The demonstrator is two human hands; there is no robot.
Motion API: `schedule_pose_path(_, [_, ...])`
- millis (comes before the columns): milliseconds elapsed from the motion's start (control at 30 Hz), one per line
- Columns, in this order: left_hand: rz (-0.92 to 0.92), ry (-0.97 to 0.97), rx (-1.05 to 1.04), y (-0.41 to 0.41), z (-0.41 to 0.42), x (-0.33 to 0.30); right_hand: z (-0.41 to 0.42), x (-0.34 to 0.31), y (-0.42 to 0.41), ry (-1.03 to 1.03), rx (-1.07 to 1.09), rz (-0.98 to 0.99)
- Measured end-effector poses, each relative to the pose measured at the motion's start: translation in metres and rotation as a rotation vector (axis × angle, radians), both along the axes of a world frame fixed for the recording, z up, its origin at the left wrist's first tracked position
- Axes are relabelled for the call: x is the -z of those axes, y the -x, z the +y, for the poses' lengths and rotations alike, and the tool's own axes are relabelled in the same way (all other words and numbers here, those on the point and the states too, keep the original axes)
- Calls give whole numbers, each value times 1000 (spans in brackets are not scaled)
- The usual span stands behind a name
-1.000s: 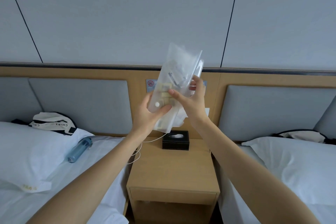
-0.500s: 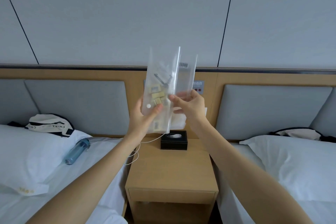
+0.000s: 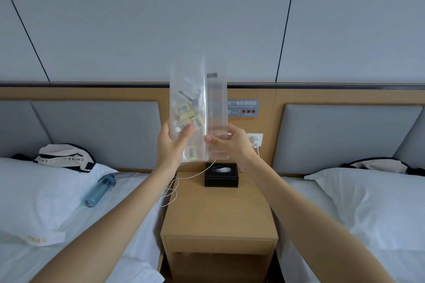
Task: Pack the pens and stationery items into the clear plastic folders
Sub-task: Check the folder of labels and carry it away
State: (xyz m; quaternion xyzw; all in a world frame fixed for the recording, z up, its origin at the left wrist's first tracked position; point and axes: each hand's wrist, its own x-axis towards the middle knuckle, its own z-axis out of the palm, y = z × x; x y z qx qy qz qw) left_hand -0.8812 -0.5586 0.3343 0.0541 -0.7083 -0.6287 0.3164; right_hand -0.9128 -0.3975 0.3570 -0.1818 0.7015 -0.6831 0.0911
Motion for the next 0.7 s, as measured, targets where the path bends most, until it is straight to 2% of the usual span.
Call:
schedule_pose_path(100, [-1,13,-11,-3,3,-2,-3,1,0,-32,-3,12])
schedule_pose_path(200, [16,6,-44,-4,8,0,-9,1,-2,-65,91,37])
schedule_pose_path(300, [13,28,-56,-4,15,5,-17,6,-7,-132,202,113])
schedule_pose_path(433, [16,98,22,-7,20,9,-26,13,-16,-110,279,234])
schedule_pose_path(600, [12,142,50,-6,16,7,-28,13,-23,-229,223,333])
schedule_pose_path(700, [-2,132,43,-7,10,8,-21,10,-18,-234,102,350])
